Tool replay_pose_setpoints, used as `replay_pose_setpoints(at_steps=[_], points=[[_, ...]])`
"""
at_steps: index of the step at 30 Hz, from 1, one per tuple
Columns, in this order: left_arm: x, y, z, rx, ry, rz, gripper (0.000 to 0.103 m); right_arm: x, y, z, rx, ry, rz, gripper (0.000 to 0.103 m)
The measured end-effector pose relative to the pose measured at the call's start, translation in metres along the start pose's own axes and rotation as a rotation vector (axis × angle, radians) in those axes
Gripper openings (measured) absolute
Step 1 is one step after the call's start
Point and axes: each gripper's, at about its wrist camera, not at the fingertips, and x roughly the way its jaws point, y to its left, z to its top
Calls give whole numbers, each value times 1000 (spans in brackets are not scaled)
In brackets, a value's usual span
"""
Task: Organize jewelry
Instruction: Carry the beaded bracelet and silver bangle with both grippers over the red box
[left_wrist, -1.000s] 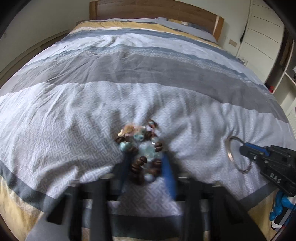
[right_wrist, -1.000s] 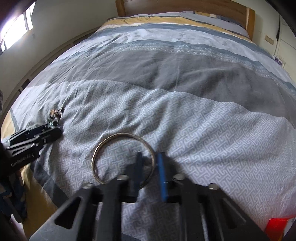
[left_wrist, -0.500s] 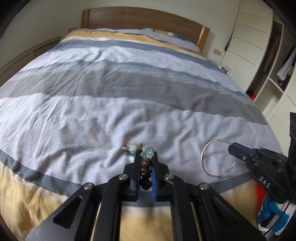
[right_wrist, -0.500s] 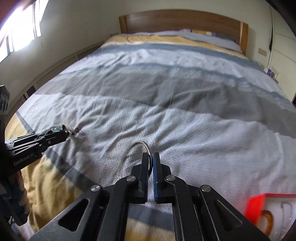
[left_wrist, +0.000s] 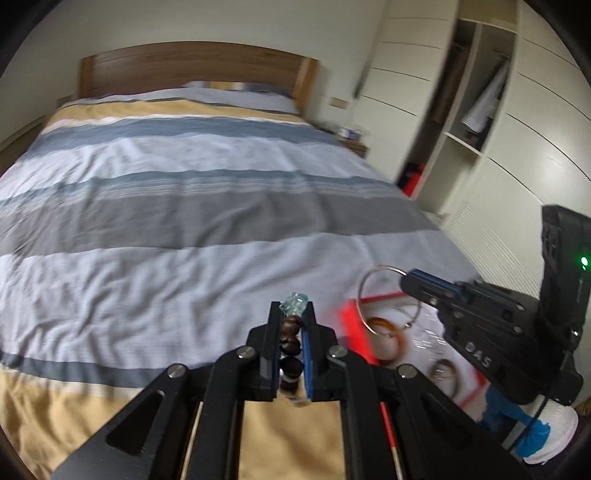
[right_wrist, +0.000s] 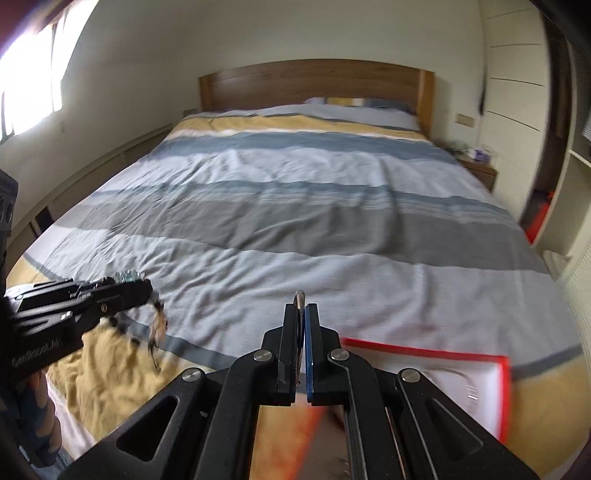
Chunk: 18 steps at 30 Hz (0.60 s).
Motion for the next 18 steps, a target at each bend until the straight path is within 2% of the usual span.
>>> replay_pose_setpoints(at_steps=[10,18], points=[[52,-102,-24,97,113,-121,8,-9,-76,-44,83,48,-40,4],[99,-139,-47,142,209,-145,8,8,-125,-72,176,75,-34,4]])
